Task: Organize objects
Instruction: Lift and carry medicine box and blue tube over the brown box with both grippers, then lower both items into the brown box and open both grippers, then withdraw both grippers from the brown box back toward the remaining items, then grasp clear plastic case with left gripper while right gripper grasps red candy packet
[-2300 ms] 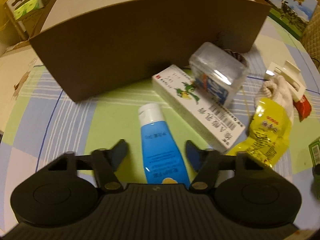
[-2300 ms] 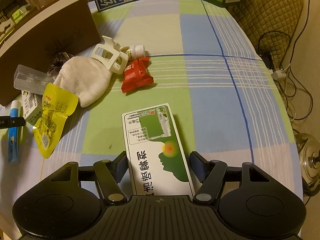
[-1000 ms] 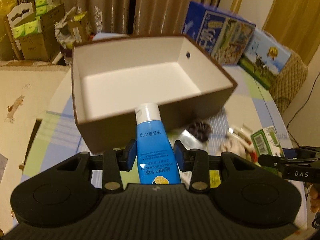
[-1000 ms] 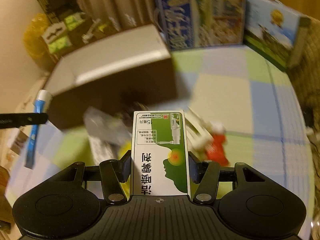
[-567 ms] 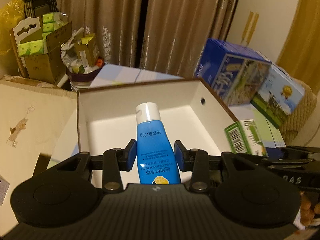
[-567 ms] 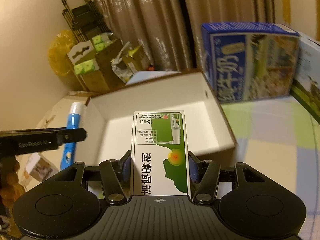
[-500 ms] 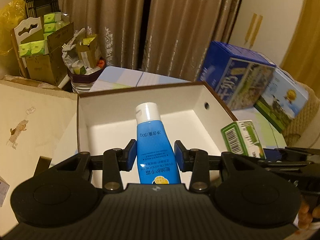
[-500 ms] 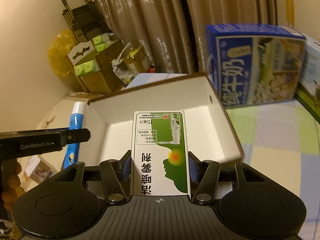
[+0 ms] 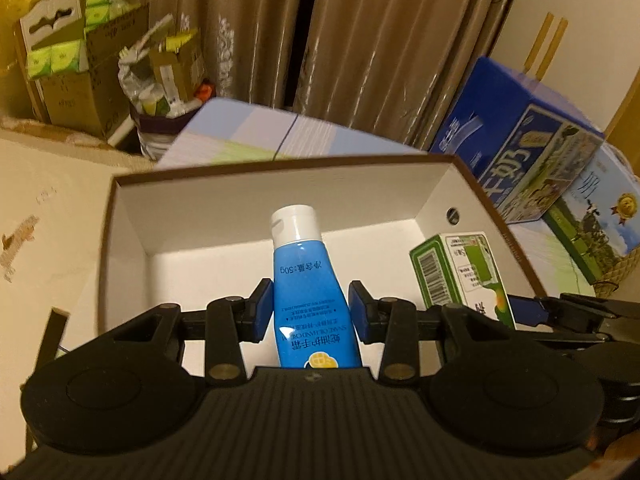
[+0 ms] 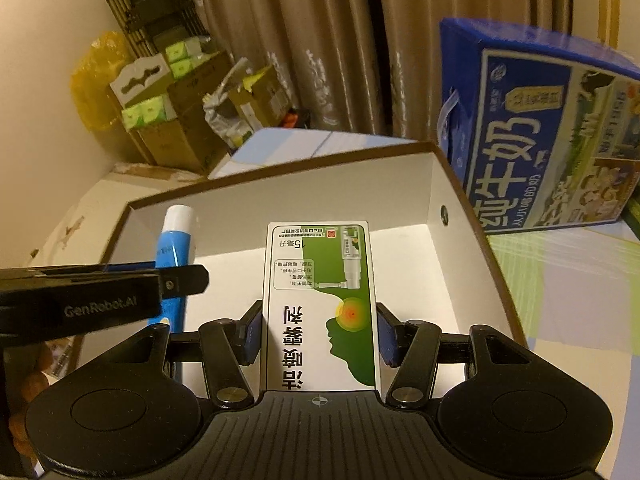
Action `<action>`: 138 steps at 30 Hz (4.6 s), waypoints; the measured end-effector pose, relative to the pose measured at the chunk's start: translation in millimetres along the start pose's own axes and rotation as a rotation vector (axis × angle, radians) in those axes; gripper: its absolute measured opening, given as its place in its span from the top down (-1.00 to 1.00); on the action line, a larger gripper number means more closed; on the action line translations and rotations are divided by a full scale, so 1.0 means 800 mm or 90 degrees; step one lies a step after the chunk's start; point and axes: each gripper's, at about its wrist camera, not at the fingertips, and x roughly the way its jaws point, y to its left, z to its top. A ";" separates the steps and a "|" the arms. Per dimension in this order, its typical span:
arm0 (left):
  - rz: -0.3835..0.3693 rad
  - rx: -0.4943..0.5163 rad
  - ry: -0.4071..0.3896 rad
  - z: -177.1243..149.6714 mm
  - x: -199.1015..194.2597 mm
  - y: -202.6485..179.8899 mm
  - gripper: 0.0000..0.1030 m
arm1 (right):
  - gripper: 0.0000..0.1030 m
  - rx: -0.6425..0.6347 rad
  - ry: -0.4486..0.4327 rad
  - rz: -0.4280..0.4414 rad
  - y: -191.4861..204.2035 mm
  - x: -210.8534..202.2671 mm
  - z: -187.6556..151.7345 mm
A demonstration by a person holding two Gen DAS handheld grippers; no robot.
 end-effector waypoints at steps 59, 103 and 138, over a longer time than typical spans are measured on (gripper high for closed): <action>-0.026 0.055 0.032 -0.137 -0.164 -0.002 -0.64 | -0.14 0.064 -0.034 0.011 -0.009 -0.180 -0.135; -0.021 0.096 0.057 -0.277 -0.231 -0.086 -0.66 | -0.14 0.055 0.006 -0.017 -0.077 -0.285 -0.288; -0.085 0.238 0.085 -0.239 -0.133 -0.085 -0.65 | -0.14 0.189 0.050 -0.062 -0.125 -0.223 -0.296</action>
